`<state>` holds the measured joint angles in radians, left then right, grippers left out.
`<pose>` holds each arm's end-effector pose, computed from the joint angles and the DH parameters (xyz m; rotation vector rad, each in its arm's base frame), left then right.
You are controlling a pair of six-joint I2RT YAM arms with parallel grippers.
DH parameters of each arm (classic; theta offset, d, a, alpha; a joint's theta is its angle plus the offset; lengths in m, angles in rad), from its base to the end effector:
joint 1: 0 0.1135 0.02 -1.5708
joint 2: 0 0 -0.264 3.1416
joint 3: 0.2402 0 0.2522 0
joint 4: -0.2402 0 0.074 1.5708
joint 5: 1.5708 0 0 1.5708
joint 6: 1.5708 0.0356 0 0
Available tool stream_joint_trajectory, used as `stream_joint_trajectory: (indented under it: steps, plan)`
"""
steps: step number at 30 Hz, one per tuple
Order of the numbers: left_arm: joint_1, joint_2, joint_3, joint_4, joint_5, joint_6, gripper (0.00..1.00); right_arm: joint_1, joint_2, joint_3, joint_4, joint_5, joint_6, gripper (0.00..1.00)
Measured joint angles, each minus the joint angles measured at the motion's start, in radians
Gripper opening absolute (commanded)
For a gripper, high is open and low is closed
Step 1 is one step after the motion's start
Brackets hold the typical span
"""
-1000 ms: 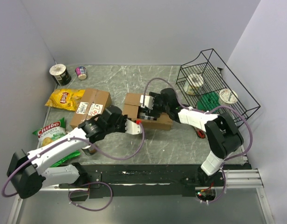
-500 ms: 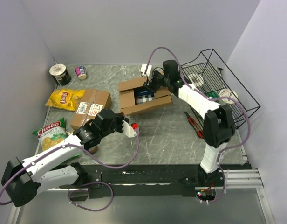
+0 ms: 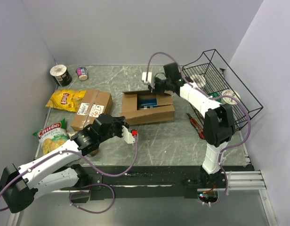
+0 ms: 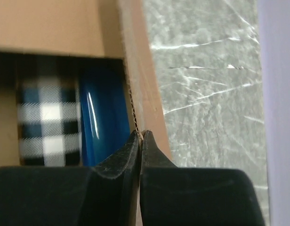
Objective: Unpack the express box
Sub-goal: Open the express box at the center of the board.
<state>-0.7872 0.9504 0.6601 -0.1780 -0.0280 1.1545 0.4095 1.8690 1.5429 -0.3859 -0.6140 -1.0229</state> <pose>0.1533 -0.1524 0.2662 1.6809 1.1712 0.2582 0.3834 0.1888 0.2769 -1.6333 1.4051 0.3496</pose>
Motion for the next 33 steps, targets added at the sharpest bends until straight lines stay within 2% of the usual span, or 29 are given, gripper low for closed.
stream_joint_trajectory:
  steps: [7,9,12,17,18,19,20,21,24,27,30,33]
  plan:
    - [-0.004,-0.032,-0.047,0.029,0.010,0.033,0.01,-0.077,0.080,0.280,-0.208,-0.136,0.350,0.00]
    - [-0.004,-0.052,-0.067,0.038,0.015,0.043,0.01,-0.100,0.074,0.250,-0.214,-0.174,0.429,0.00]
    - [-0.007,-0.091,-0.108,0.027,0.034,0.049,0.01,-0.123,0.043,0.116,-0.198,-0.200,0.509,0.00]
    - [-0.010,-0.106,-0.135,0.003,0.050,0.026,0.01,-0.129,0.004,0.002,-0.168,-0.233,0.550,0.00]
    - [-0.010,-0.104,-0.135,-0.002,0.052,0.003,0.08,-0.122,-0.028,-0.037,-0.148,-0.215,0.543,0.00]
    - [-0.010,-0.101,-0.131,-0.015,0.055,-0.026,0.52,-0.114,-0.060,-0.078,-0.129,-0.197,0.530,0.00]
    - [-0.008,-0.096,-0.118,-0.037,0.063,-0.058,0.73,-0.103,-0.098,-0.121,-0.110,-0.178,0.515,0.00]
    - [-0.002,-0.090,-0.092,-0.073,0.076,-0.099,0.99,-0.090,-0.137,-0.161,-0.093,-0.150,0.499,0.00]
    - [0.065,-0.050,0.044,-0.213,0.106,-0.265,0.97,-0.039,-0.259,-0.275,-0.080,-0.148,0.472,0.00]
    - [0.118,-0.038,0.247,-0.283,0.117,-0.452,0.96,0.039,-0.367,-0.365,-0.097,-0.164,0.471,0.00]
    - [0.134,-0.023,0.393,-0.258,0.127,-0.616,0.96,0.071,-0.434,-0.423,-0.053,-0.151,0.474,0.00]
    - [0.172,0.023,0.418,-0.188,0.147,-0.747,0.97,0.088,-0.471,-0.478,0.008,-0.102,0.472,0.00]
